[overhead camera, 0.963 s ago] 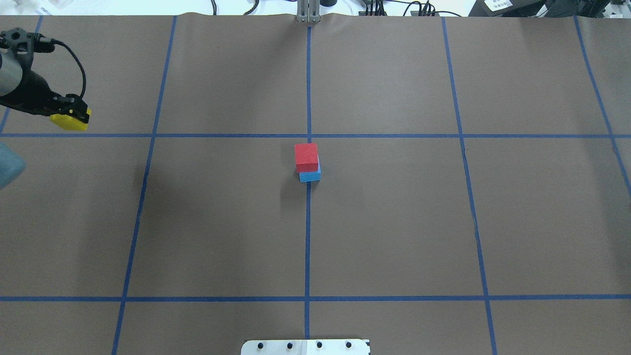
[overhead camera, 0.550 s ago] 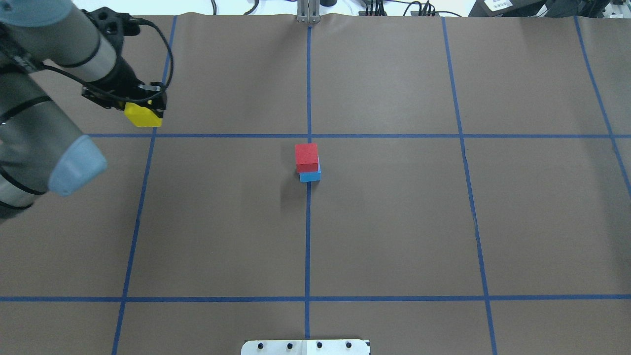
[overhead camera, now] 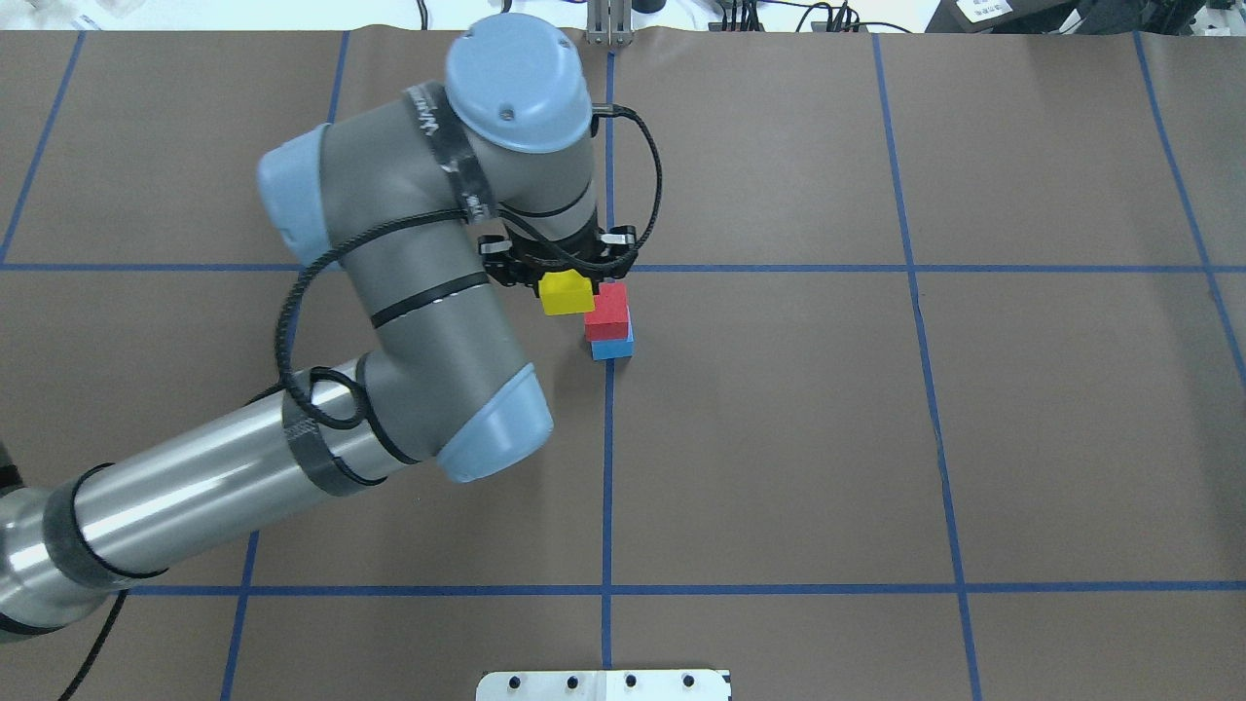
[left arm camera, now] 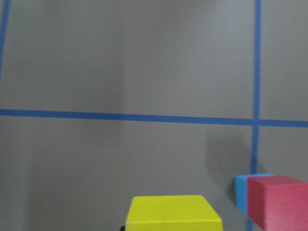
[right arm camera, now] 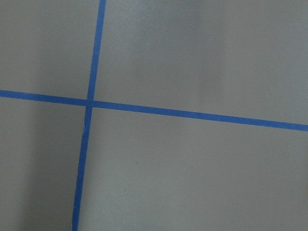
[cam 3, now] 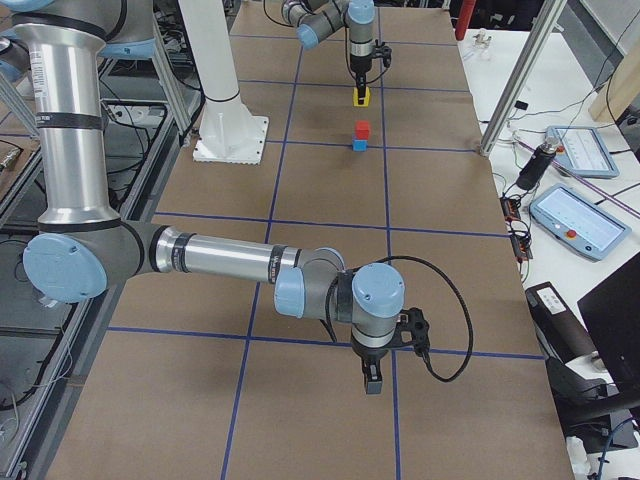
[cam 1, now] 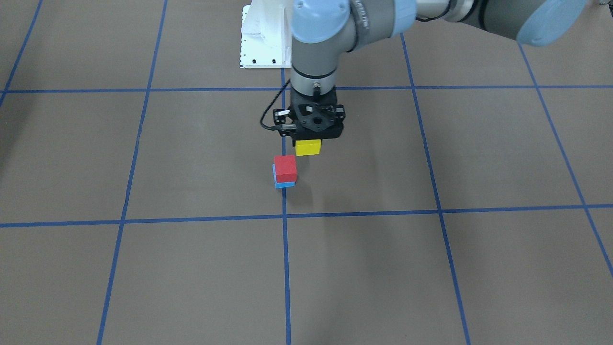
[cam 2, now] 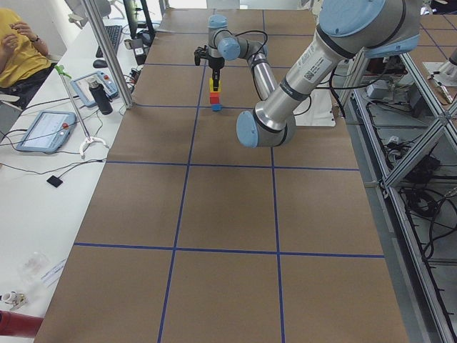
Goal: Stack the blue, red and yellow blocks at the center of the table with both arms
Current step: 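Carry the yellow cube with the left gripper above the red cube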
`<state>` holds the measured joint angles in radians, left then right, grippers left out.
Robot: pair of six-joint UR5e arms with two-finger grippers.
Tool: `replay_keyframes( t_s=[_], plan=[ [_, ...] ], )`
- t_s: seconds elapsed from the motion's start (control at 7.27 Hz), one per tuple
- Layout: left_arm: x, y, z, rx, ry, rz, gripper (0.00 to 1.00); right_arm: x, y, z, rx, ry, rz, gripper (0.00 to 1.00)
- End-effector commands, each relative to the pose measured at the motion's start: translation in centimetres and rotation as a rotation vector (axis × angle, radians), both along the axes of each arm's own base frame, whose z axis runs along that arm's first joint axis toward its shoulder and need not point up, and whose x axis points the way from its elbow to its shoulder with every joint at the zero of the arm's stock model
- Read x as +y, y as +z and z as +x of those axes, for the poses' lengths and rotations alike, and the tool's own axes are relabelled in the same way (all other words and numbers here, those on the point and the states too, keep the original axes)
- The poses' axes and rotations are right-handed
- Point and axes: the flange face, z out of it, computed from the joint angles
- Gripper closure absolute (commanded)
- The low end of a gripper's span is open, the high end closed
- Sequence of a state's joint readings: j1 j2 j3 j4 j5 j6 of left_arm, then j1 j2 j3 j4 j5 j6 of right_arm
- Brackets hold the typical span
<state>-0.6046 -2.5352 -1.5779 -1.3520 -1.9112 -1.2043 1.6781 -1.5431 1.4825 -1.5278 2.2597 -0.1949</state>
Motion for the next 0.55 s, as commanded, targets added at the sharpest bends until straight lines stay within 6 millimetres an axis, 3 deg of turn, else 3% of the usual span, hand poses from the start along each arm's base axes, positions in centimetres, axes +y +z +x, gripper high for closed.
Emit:
replay_keyframes(
  t_s=[0.0, 0.41],
  plan=[
    [-0.2, -0.6, 3.3, -0.03, 0.009, -0.015, 1.0, 0.1, 0.0, 0.0, 0.0, 0.001, -0.002, 0.0],
    [-0.7, 0.9, 4.1, -0.036, 0.009, -0.019, 1.0, 0.1, 0.0, 0.0, 0.0, 0.002, -0.003, 0.0]
  ],
)
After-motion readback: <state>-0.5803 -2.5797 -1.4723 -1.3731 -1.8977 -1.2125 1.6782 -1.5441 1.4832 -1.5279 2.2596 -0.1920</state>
